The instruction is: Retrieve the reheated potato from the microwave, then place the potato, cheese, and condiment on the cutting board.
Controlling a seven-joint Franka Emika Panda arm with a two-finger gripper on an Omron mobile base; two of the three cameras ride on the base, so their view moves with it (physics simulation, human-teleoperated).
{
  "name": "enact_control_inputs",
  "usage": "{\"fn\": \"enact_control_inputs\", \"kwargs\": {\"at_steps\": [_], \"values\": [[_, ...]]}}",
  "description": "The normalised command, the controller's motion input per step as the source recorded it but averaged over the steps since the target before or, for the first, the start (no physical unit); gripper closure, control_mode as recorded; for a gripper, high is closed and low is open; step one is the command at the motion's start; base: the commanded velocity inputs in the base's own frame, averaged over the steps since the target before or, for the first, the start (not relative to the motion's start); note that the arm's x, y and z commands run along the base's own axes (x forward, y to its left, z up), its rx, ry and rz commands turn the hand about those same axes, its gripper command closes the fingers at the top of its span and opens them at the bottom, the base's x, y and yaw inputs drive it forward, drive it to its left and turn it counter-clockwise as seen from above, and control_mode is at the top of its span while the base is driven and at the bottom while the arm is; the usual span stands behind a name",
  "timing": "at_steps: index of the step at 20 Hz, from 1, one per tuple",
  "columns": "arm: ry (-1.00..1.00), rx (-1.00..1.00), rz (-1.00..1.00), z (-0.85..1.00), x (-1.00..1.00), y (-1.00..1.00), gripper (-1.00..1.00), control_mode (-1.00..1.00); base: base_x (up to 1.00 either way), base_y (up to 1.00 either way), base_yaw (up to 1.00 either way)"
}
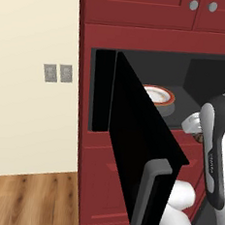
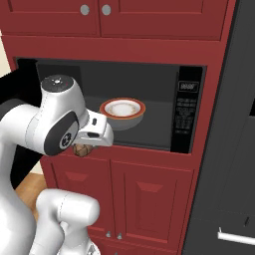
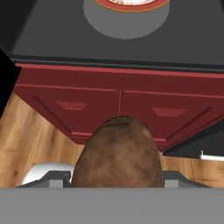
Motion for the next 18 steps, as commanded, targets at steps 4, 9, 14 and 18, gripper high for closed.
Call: {"fn": "enact_control_inputs", "kwargs": {"at_steps": [4,9,14,18], "values": [[0.0,0.0,0.0,0.0,0.0,0.0,1.0,1.0,-0.17,-0.04,-0.02],[0.0,0.0,0.0,0.0,0.0,0.0,1.0,1.0,-0.55,-0.22,-0.06],[0.0,0.0,0.0,0.0,0.0,0.0,1.0,1.0,-0.51,-0.25,-0.1],[0.0,0.0,0.0,0.0,0.0,0.0,1.0,1.0,-0.32,-0.27,-0.38]]}}
